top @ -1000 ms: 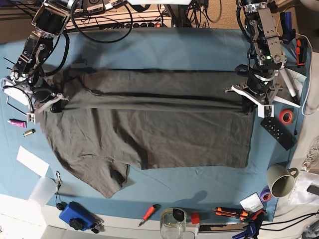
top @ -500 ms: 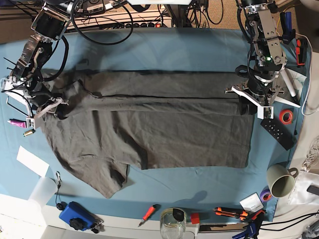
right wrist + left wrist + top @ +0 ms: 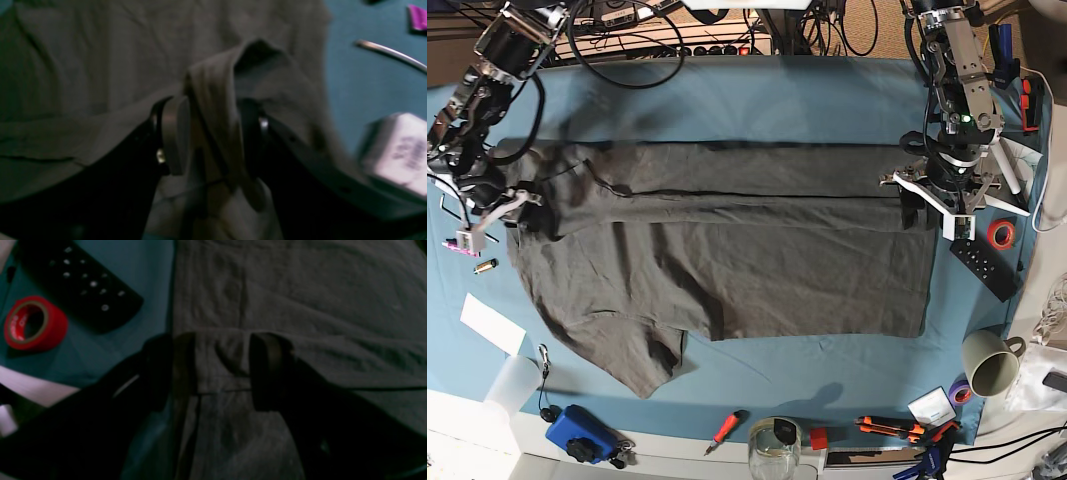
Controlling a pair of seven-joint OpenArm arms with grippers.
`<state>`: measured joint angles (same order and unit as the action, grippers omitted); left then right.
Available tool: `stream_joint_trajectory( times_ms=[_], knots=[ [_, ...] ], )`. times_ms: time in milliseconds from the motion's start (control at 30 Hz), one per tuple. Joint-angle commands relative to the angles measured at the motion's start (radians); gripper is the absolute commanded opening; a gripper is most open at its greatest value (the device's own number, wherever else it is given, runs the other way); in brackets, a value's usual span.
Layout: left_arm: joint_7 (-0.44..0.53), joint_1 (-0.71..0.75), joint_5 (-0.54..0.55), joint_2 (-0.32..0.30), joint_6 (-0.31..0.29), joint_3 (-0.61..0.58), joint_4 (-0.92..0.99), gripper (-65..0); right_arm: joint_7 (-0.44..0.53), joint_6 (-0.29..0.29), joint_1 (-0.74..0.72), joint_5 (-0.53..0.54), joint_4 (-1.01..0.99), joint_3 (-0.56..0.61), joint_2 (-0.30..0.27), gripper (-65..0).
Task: Fold the T-shirt properly
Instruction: 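Move the right gripper along the shirt side toward the hem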
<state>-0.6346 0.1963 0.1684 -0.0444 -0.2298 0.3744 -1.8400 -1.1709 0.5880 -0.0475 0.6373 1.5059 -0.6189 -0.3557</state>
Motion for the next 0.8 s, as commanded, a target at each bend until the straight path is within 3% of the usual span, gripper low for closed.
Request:
stream_joint_trajectory(
  times_ms=[0,200,433,767],
  knots=[
    [0.022,-0.010,0.007,-0.008,-0.005,0.002,-0.022,-28.8,0.022,0.002,-0.016,0.018,0.018,-0.013,-0.031,-39.3],
    [0.023,-0.010,0.007,-0.008,-0.005,0.002,-0.022,-28.9,0.018,-0.002,-0.017,0.134,0.018,-0.088,-0.071,-39.3],
    [0.023,-0.010,0.007,-0.008,-0.005,0.002,-0.022,-28.9,0.033,0.003,-0.063,0.181,0.018,-0.195,-0.079,-39.3],
    [0.052,-0.012,0.007,-0.008,-0.003,0.001,-0.022,-28.9,0.127,0.001,-0.092,0.061,0.018,-0.054,-0.090,-39.3]
  ],
)
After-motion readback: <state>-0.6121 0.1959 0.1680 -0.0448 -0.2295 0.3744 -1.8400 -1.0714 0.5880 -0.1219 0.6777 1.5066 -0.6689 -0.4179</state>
